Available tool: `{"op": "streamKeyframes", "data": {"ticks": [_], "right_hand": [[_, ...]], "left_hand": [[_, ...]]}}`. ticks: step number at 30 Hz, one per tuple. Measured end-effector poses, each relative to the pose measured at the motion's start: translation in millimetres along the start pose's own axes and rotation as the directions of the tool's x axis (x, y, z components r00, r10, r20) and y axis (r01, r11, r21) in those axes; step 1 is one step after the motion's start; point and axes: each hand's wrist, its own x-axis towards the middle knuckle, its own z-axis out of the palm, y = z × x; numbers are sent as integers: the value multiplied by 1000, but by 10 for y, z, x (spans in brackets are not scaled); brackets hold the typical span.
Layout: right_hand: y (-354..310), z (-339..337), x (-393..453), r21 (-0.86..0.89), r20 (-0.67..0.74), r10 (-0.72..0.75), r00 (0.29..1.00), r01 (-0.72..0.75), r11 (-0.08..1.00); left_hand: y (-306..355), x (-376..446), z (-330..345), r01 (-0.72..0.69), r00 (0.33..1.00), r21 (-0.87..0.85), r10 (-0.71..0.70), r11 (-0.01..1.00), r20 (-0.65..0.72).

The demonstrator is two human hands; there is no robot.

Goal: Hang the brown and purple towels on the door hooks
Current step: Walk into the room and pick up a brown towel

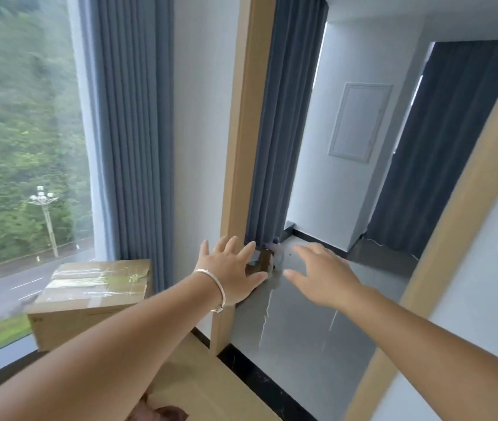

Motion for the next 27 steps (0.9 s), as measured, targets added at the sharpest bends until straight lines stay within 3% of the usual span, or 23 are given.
{"op": "streamKeyframes", "data": {"ticks": [6,14,20,27], "right_hand": [[-1096,583,962,107,80,-305,949,296,949],[-2286,1138,2252,214,96,-616,782,588,780],[-3020,1768,2849,244,183,-760,624,720,650],[-3632,2800,2820,307,374,-795,478,745,592]], "left_hand": [[-1330,-160,148,341,934,99,-349,935,72],[-2627,-270,409,662,720,197,-686,723,101],[-3193,-495,867,803,555,191,-825,564,106],[-3612,-975,1789,882,387,179,-888,435,248]]}}
